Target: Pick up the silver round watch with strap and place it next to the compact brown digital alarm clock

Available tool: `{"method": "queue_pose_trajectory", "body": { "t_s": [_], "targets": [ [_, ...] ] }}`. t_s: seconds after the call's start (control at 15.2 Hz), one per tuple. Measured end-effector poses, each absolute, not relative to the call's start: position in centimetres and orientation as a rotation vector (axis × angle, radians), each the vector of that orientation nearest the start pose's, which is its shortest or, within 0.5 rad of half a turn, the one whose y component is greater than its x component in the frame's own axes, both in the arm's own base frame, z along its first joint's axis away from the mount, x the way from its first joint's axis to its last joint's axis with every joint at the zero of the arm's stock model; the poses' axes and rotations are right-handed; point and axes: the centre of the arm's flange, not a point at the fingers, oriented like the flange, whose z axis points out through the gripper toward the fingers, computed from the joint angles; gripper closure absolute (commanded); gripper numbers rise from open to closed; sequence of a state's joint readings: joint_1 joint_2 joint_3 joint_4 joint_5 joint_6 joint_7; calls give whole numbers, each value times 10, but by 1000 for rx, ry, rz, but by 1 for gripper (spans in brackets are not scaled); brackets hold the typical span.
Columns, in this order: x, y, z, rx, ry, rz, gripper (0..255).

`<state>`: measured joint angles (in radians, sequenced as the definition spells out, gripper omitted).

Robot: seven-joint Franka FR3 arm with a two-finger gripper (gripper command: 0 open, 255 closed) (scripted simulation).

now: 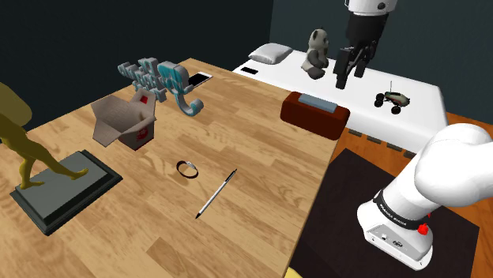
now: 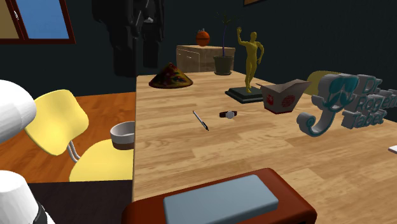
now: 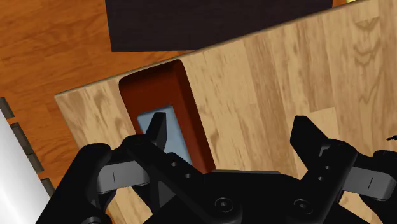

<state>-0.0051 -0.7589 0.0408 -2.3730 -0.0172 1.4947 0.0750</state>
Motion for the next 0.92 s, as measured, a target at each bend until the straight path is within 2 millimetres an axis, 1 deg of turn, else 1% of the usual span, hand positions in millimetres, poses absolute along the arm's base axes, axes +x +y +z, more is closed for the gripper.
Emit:
{"method": "queue_pose_trajectory", "body": {
  "t_s": [0.13,0.33,0.59,0.73,0.92],
  "targets": [
    [307,16,565,-3184,81,187,0],
    [320,40,550,-3175,70,182,0],
    [346,79,526,-3160,53,175,0],
    [353,102,514,-3153,45,171,0],
    [368,130,501,-3142,33,164,0]
  ]
}}
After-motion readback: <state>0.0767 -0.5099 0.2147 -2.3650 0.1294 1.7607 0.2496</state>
